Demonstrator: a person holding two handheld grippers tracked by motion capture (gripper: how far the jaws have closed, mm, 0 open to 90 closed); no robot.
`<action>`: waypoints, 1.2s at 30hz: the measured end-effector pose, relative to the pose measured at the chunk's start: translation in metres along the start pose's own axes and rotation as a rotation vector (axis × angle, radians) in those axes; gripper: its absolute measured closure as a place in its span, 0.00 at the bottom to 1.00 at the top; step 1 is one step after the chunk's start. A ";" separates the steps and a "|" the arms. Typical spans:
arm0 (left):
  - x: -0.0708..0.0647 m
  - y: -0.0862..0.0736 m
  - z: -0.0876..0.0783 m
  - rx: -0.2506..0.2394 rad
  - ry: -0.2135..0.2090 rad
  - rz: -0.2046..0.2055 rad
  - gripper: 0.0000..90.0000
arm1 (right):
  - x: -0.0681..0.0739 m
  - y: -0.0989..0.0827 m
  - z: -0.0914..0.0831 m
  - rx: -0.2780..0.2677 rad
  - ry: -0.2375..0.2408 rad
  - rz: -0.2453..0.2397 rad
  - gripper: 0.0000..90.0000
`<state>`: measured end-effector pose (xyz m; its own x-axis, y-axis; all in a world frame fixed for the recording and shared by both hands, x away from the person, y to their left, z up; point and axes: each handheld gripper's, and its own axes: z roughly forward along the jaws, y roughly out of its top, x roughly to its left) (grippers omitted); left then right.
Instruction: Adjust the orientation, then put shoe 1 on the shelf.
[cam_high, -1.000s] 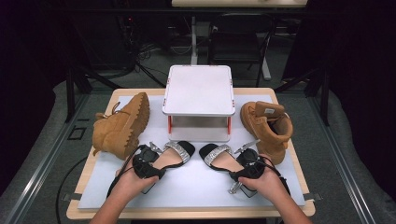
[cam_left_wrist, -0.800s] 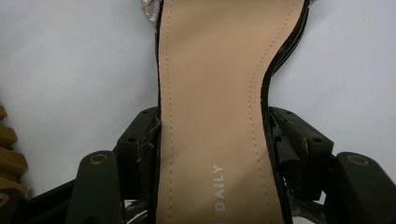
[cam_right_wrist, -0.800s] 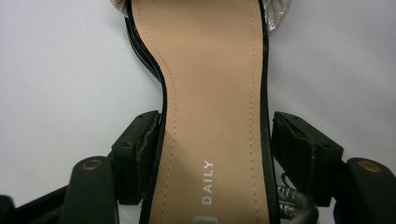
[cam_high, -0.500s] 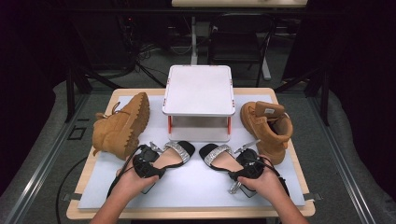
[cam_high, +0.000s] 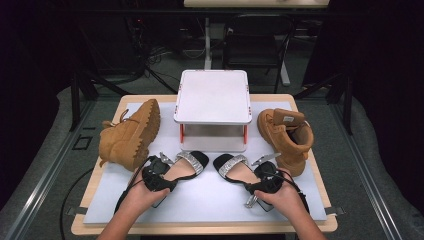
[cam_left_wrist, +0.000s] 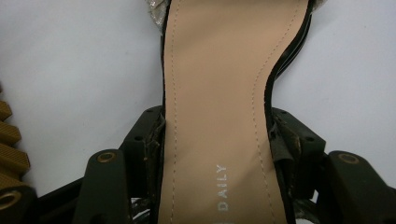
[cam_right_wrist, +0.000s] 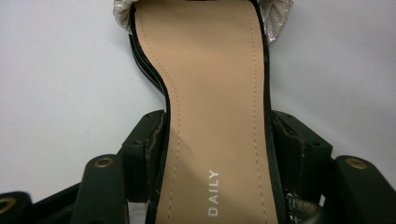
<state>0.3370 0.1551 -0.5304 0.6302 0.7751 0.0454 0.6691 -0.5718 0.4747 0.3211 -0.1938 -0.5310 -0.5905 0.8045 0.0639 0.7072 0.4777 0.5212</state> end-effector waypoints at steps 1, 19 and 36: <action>0.000 0.000 0.000 0.000 0.000 0.000 0.46 | 0.000 0.000 0.000 0.000 0.000 0.000 0.43; 0.002 -0.005 -0.001 -0.042 -0.019 -0.033 0.47 | 0.005 -0.005 -0.002 -0.046 -0.009 0.058 0.45; 0.003 -0.012 -0.007 -0.059 -0.028 -0.102 0.47 | 0.008 -0.010 -0.005 -0.076 -0.001 0.109 0.46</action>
<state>0.3283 0.1661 -0.5300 0.5713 0.8202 -0.0301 0.7067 -0.4729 0.5263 0.3078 -0.1941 -0.5311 -0.5113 0.8506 0.1225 0.7358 0.3596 0.5738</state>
